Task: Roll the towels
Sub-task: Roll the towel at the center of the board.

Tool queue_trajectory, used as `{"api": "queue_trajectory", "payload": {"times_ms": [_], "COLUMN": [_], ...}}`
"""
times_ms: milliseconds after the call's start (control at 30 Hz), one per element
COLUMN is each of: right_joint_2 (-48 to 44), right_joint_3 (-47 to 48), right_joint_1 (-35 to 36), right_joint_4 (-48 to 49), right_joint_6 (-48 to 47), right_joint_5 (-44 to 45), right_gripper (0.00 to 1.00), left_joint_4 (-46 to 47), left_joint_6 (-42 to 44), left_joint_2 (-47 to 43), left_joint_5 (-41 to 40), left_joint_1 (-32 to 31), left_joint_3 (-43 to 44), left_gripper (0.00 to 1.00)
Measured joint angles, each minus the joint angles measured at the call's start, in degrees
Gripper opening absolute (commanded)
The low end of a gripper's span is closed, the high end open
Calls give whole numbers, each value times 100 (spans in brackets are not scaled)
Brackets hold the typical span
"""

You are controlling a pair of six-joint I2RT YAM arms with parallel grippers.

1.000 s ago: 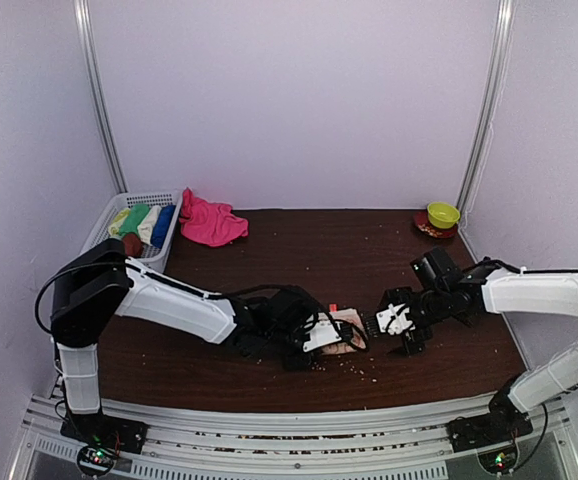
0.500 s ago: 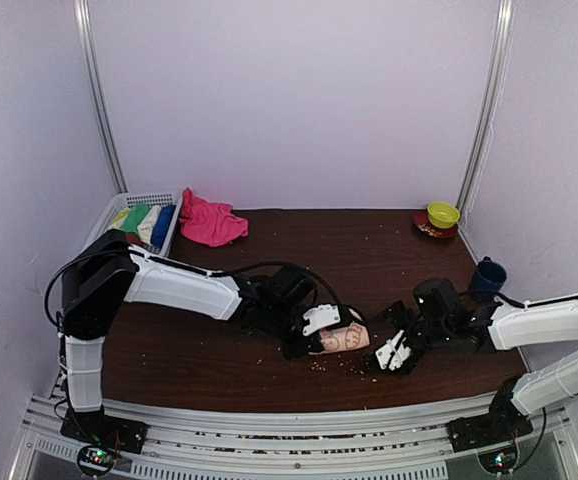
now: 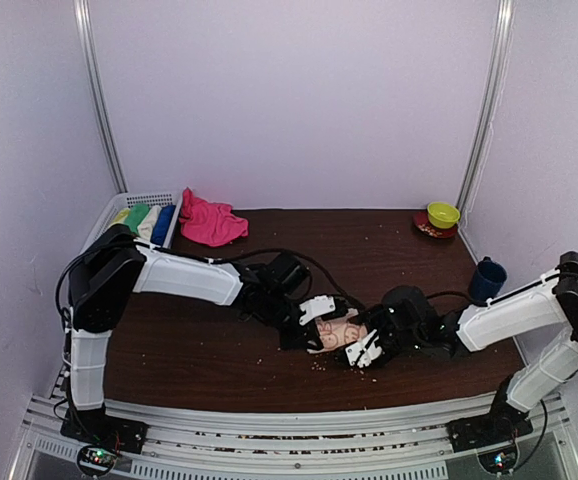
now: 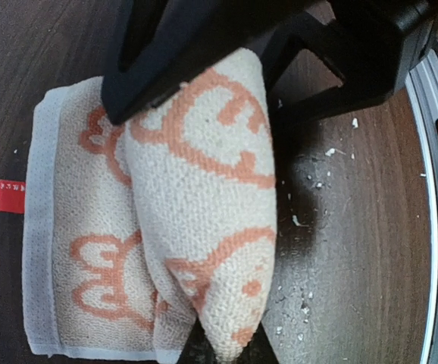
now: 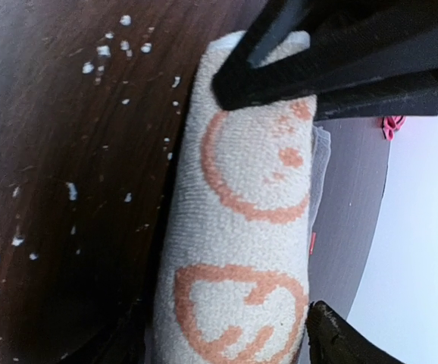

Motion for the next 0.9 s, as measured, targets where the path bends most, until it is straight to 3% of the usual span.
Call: {"api": "queue_trajectory", "payload": {"times_ms": [567, 733, 900], "right_joint_2": [177, 177, 275], "right_joint_3": [146, 184, 544], "right_joint_1": [568, 669, 702], "right_joint_4": [-83, -216, -590], "right_joint_6": [116, 321, 671], "right_joint_5": [866, 1038, 1139], "right_gripper": [70, 53, 44], "left_joint_4": [-361, -461, -490], "left_joint_6": [-31, -90, -153], "left_joint_2": [175, 212, 219], "left_joint_5": [249, 225, 177], "left_joint_1": [127, 127, 127], "left_joint_3": [304, 391, 413], "left_gripper": [8, 8, 8]}}
